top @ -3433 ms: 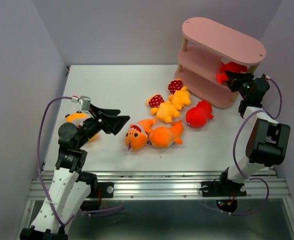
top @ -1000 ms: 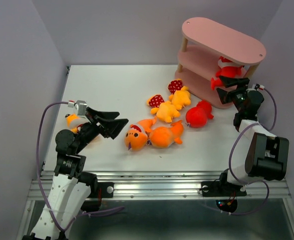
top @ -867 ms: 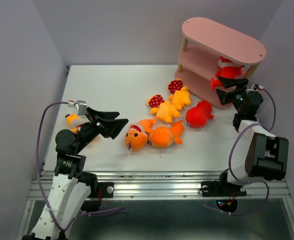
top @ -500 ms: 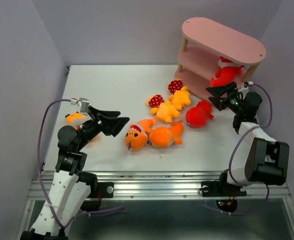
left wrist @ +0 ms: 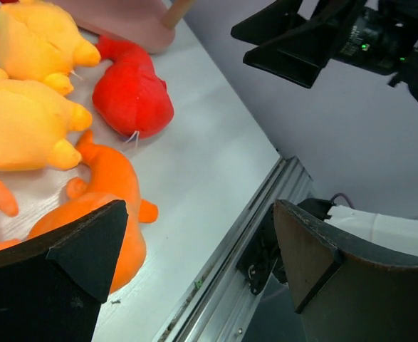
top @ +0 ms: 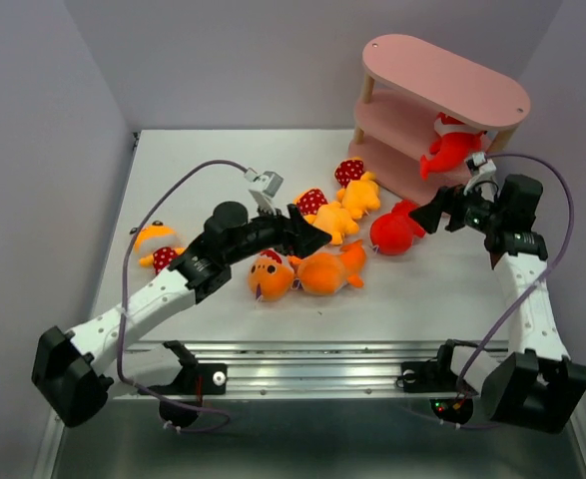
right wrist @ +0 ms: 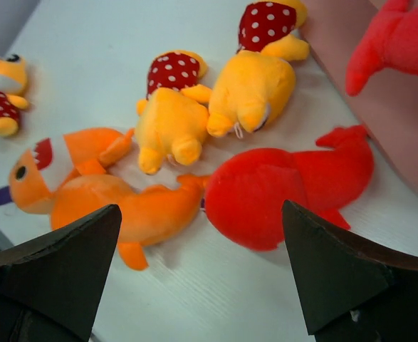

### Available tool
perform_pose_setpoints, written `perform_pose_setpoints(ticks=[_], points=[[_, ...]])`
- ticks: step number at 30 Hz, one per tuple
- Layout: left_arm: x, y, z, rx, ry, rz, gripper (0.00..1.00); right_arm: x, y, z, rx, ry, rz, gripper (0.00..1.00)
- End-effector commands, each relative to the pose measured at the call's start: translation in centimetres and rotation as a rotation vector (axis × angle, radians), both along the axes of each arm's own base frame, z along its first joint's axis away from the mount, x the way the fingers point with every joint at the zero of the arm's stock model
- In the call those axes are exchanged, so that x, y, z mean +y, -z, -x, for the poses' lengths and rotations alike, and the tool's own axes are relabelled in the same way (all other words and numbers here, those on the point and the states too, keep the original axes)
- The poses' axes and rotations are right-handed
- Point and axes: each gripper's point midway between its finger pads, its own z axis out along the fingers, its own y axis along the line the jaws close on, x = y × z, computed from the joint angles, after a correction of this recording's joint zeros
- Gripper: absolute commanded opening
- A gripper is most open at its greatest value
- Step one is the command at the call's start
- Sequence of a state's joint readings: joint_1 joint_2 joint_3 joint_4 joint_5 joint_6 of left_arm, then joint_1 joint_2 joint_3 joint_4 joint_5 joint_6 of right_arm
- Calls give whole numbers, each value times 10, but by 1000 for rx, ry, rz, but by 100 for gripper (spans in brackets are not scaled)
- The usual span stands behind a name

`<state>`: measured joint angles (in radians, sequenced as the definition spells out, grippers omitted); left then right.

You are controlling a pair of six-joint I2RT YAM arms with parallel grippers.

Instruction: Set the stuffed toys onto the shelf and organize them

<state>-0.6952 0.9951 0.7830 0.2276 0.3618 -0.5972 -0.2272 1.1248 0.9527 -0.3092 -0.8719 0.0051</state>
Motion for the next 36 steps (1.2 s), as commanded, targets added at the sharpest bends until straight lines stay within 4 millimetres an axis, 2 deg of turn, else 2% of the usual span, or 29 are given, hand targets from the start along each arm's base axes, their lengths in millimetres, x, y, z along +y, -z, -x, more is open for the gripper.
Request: perform_pose_setpoints(ticks=[1, 2, 4, 5, 6, 7, 8, 10, 12, 16, 17, 18, 21, 22, 23, 24, 28, 32, 33, 36], points=[[-34, -18, -22, -71, -57, -30, 94, -33, 17, 22, -71, 107, 276, 100], [-46, -17, -17, -73, -31, -32, 94, -38, 18, 24, -79, 132, 300, 100], [-66, -13, -26, -83, -17, -37, 94, -51, 24, 26, -77, 191, 353, 100], [-80, 1, -26, -78, 3, -63, 94, -53, 27, 28, -72, 201, 359, 100], [-89, -8, -31, -143, 6, -63, 94, -52, 35, 30, -53, 199, 357, 100], [-97, -5, -32, -176, 17, -82, 94, -55, 40, 31, -42, 205, 355, 100], [-115, 5, -30, -202, 51, -112, 94, -52, 45, 31, -35, 187, 342, 100], [-131, 9, -35, -330, 70, -165, 95, -58, 55, 34, -12, 204, 318, 100], [-151, 26, -41, -388, 93, -230, 96, -65, 54, 35, -14, 222, 303, 100], [-176, 57, -62, -485, 128, -341, 98, -71, 55, 37, -6, 237, 279, 100], [-182, 75, -68, -481, 139, -376, 98, -77, 55, 37, -3, 258, 277, 100], [-190, 69, -71, -490, 141, -364, 98, -78, 54, 37, -3, 264, 270, 100], [-209, 74, -87, -486, 126, -373, 98, -83, 52, 39, -2, 282, 255, 100], [-211, 82, -95, -470, 106, -403, 99, -82, 51, 39, -3, 278, 249, 100], [-216, 101, -101, -446, 105, -438, 99, -84, 51, 40, -4, 285, 247, 100], [-219, 95, -112, -431, 66, -453, 99, -84, 50, 40, -6, 285, 246, 100], [-235, 124, -134, -358, 29, -541, 99, -83, 50, 40, -3, 281, 229, 100], [-249, 161, -145, -292, 36, -619, 97, -85, 50, 41, -3, 287, 226, 100], [-245, 177, -144, -264, 42, -652, 97, -85, 50, 41, -3, 287, 226, 100], [-239, 196, -144, -223, 39, -702, 92, -84, 49, 41, -6, 284, 223, 100]])
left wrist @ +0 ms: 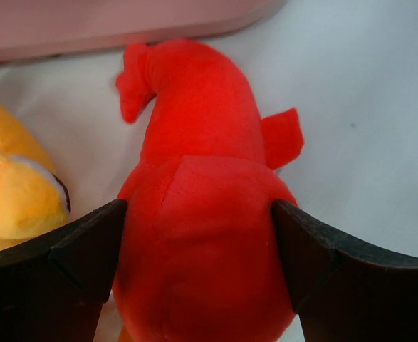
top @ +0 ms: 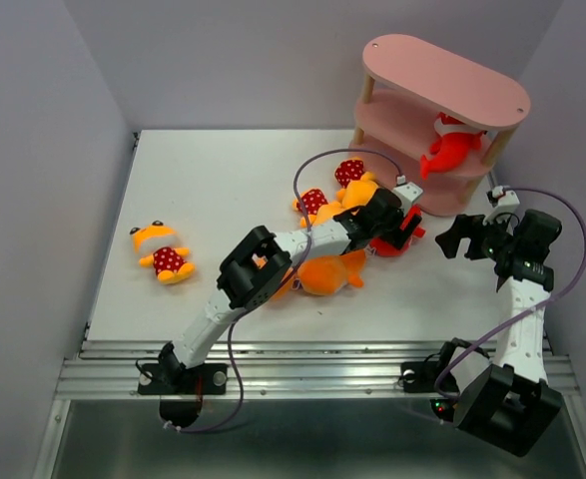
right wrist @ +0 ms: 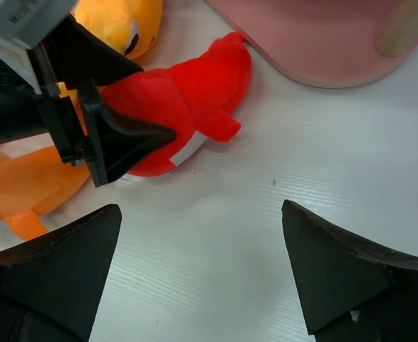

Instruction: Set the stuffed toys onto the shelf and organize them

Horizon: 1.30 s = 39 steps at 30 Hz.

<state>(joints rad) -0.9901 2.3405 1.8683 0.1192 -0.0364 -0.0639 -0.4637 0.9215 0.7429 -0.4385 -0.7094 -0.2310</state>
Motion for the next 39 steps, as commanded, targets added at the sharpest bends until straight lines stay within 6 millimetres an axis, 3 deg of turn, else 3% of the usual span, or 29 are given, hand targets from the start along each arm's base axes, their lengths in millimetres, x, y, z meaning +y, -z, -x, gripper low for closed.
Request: perform_pose_setpoints(ticks=[1, 6, 9, 12, 13, 16, 21, 23, 24, 26, 27, 28, 30, 36, 39], points=[[17, 15, 1, 43, -52, -89, 89, 1, -14, -2, -53, -11, 5, 100], [28, 38, 5, 65, -64, -136, 81, 3, -14, -2, -52, -19, -6, 100], [34, 51, 9, 92, -64, -174, 71, 1, -14, -1, -50, -14, -12, 100], [33, 52, 12, 117, -56, -163, 46, 2, -14, -1, -52, -19, -13, 100], [30, 50, 15, 137, -39, -145, 25, 4, -14, 0, -54, -31, -13, 100], [23, 26, 23, 176, 16, -72, 0, 15, -14, 5, -79, -103, -12, 100], [17, -42, 43, 236, 129, 59, 0, 47, -13, 27, -165, -357, 28, 100], [24, -65, 52, 307, 181, 106, 0, 60, -12, 43, -168, -438, 26, 100], [31, -70, 57, 368, 223, 119, 0, 65, -16, 49, -257, -544, 131, 100], [40, -86, 68, 445, 267, 152, 0, 76, -19, 70, -259, -637, 171, 100], [47, -89, 82, 521, 326, 155, 0, 74, -21, 71, -331, -704, 293, 100], [54, -91, 80, 537, 307, 152, 0, 75, -22, 75, -343, -731, 330, 100], [70, -103, 105, 678, 419, 180, 0, 75, -26, 81, -391, -801, 438, 100], [105, -112, 146, 823, 532, 148, 0, 81, -37, 86, -475, -915, 515, 100], [113, -117, 161, 854, 592, 153, 0, 82, -44, 82, -505, -917, 512, 100]])
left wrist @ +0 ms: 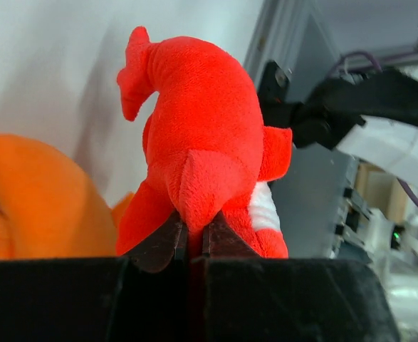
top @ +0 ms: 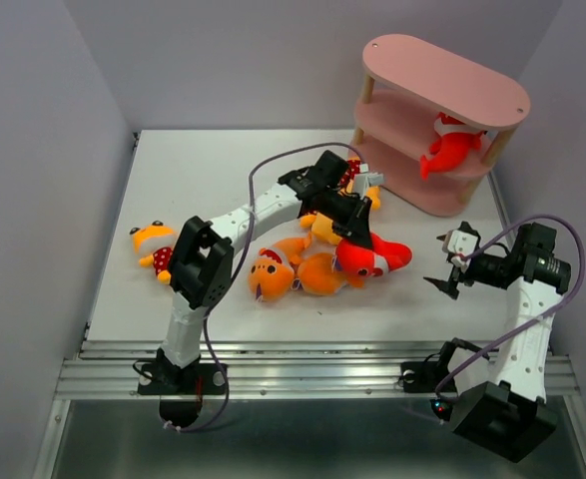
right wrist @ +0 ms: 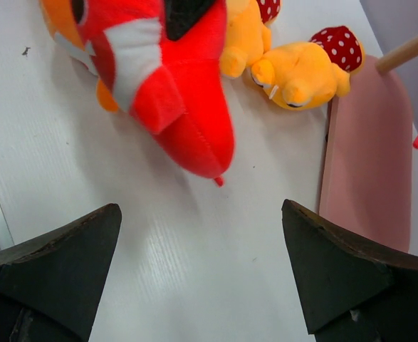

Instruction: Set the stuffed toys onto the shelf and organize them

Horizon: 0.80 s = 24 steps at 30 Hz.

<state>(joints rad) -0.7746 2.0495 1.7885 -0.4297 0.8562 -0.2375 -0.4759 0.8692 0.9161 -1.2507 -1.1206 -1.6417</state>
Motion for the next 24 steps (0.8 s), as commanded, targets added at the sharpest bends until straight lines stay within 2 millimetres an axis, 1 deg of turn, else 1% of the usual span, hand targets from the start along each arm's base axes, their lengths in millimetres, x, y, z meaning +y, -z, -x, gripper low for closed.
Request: perform_pose_setpoints(ticks=[1, 4, 5, 8, 10, 11, 12, 16, 20, 22, 24], points=[[18, -29, 58, 119, 176, 52, 0, 11, -16, 5, -94, -100, 1, 100], [22, -36, 69, 144, 221, 79, 0, 17, -17, 6, -84, -126, -22, 100], [23, -40, 71, 153, 234, 93, 0, 23, -13, 8, -71, -154, -29, 100], [22, -55, 78, 171, 271, 136, 0, 32, -4, 13, -28, -193, -43, 100], [22, -65, 80, 177, 278, 164, 0, 41, -1, 19, -2, -234, -57, 100], [22, -66, 80, 178, 278, 166, 0, 45, -2, 21, 1, -247, -63, 100], [21, -67, 80, 179, 277, 166, 0, 53, -2, 25, 24, -278, -74, 100], [19, -67, 78, 180, 271, 165, 0, 65, 3, 33, 86, -336, -83, 100], [17, -76, 73, 164, 249, 171, 0, 63, 16, 35, 145, -330, -71, 100], [15, -84, 71, 150, 244, 185, 0, 65, 23, 40, 175, -341, -74, 100], [13, -93, 69, 141, 236, 199, 0, 63, 28, 38, 176, -335, -60, 100]])
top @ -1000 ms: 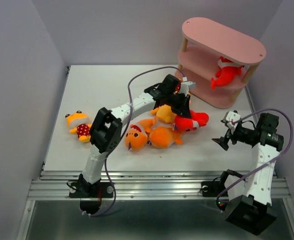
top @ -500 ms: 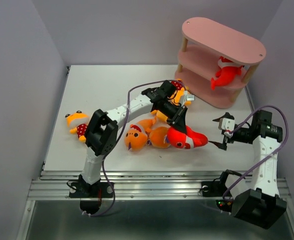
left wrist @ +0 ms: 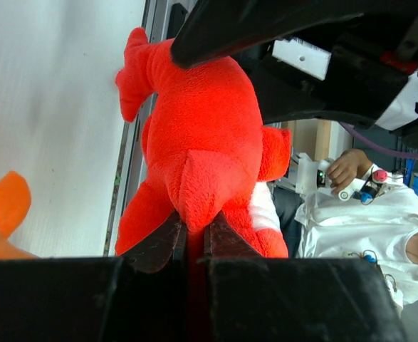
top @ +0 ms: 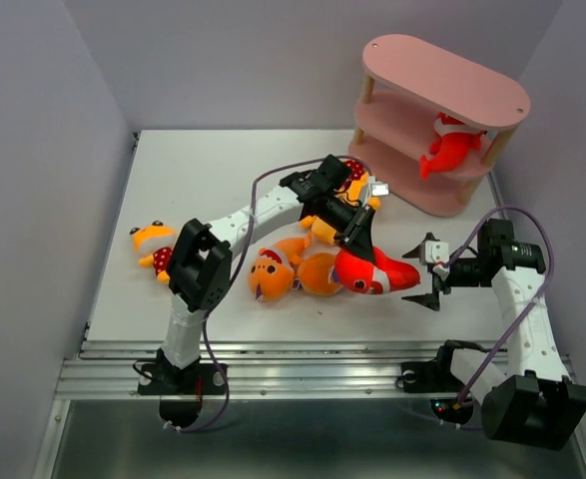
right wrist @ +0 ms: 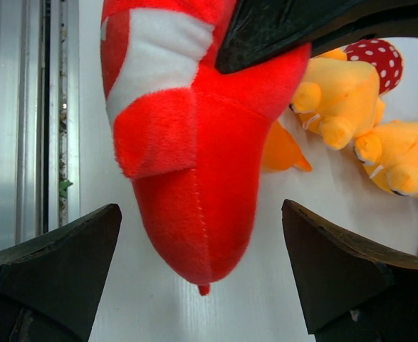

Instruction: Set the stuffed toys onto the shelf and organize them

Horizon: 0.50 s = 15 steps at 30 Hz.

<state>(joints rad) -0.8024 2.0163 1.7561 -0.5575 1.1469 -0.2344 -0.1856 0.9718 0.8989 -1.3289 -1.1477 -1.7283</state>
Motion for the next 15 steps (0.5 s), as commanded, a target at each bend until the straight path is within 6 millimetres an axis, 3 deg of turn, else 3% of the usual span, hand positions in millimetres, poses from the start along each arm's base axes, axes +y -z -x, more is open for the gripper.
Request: perform_pose_setpoints(ticks=[1, 8, 15], points=[[-2, -68, -1, -91, -2, 147, 0, 0, 12, 11, 78, 11, 18, 100], [-8, -78, -6, -88, -38, 164, 0, 3, 7, 5, 41, 23, 1, 89], [-13, -63, -14, -68, -92, 107, 0, 8, -23, -2, -19, -4, -5, 100]])
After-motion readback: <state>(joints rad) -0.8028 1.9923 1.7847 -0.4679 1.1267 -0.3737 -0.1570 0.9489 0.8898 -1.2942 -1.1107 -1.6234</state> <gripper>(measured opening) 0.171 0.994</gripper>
